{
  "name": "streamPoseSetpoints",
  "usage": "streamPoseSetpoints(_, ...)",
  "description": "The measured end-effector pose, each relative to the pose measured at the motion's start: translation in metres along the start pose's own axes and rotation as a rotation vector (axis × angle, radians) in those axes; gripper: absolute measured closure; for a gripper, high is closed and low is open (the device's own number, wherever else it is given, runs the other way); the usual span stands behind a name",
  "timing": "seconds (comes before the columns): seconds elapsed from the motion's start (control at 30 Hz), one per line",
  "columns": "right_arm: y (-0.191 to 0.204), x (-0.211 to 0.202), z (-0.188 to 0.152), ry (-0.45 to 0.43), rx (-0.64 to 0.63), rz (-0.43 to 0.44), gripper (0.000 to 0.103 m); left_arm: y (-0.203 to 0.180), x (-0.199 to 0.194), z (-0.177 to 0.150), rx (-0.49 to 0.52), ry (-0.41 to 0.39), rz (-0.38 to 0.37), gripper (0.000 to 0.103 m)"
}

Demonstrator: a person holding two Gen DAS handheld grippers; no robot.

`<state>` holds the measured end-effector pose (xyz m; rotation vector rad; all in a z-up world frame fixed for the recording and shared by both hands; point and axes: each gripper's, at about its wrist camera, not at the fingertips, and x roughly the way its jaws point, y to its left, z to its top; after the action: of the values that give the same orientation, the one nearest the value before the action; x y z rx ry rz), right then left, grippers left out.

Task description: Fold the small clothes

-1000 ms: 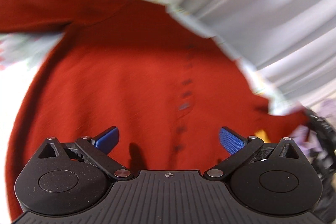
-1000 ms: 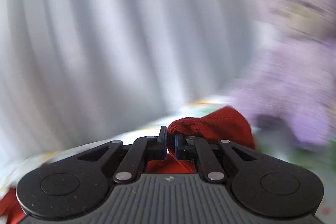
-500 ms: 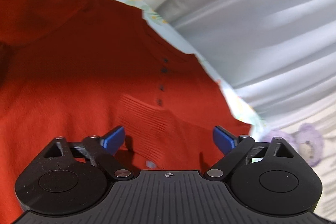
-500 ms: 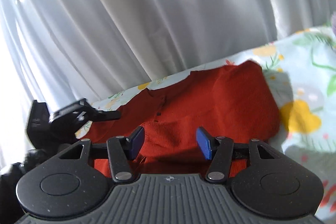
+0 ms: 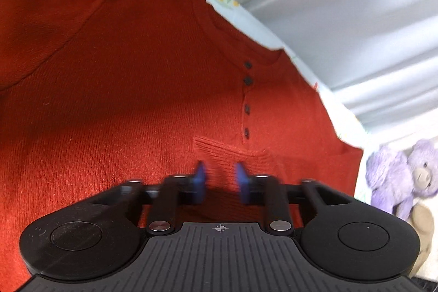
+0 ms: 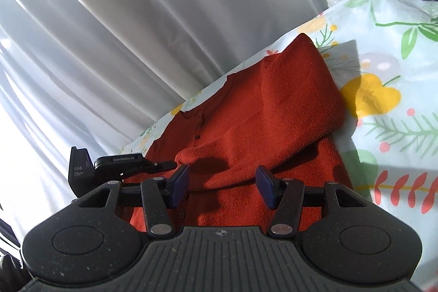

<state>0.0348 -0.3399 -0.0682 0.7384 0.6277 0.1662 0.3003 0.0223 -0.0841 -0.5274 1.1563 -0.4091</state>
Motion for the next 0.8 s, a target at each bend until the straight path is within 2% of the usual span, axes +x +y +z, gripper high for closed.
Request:
streamPoseSetpoints(0.07, 0.000, 0.002, 0.001, -0.002, 0.003, -0.010, 0.049, -0.001, 0.001, -0.001, 0.025, 0.003, 0.007, 0.095)
streamPoseSetpoints(0.17, 0.000, 0.009, 0.004, 0.004, 0.001, -0.033, 0.049, -0.008, -0.007, 0.000, 0.070, -0.037, 0.014, 0.096)
streamPoseSetpoints(0.27, 0.001, 0.014, 0.012, 0.003, -0.014, -0.079, 0.049, -0.022, -0.044, 0.012, 0.113, -0.156, -0.054, 0.096)
streamPoseSetpoints(0.33, 0.000, 0.016, 0.021, -0.008, -0.026, -0.120, 0.049, -0.032, -0.077, 0.022, 0.169, -0.264, -0.052, 0.097)
streamPoseSetpoints(0.4, -0.002, 0.021, 0.033, -0.012, -0.042, -0.167, 0.049, -0.037, -0.105, 0.030, 0.248, -0.367, 0.023, 0.097)
streamPoseSetpoints(0.47, -0.002, 0.029, 0.045, -0.009, -0.075, -0.219, 0.049, -0.037, -0.120, 0.035, 0.341, -0.442, 0.163, 0.096)
streamPoseSetpoints(0.53, -0.003, 0.041, 0.056, 0.004, -0.095, -0.236, 0.049, -0.026, -0.122, 0.039, 0.374, -0.451, 0.279, 0.096)
streamPoseSetpoints(0.57, -0.005, 0.048, 0.062, 0.011, -0.097, -0.232, 0.049, -0.017, -0.121, 0.041, 0.355, -0.434, 0.299, 0.096)
streamPoseSetpoints(0.67, -0.005, 0.074, 0.076, 0.041, -0.113, -0.234, 0.049, 0.015, -0.114, 0.040, 0.282, -0.372, 0.306, 0.097)
streamPoseSetpoints(0.8, -0.004, 0.114, 0.094, 0.071, -0.159, -0.271, 0.049, 0.029, -0.098, 0.036, 0.257, -0.345, 0.334, 0.097)
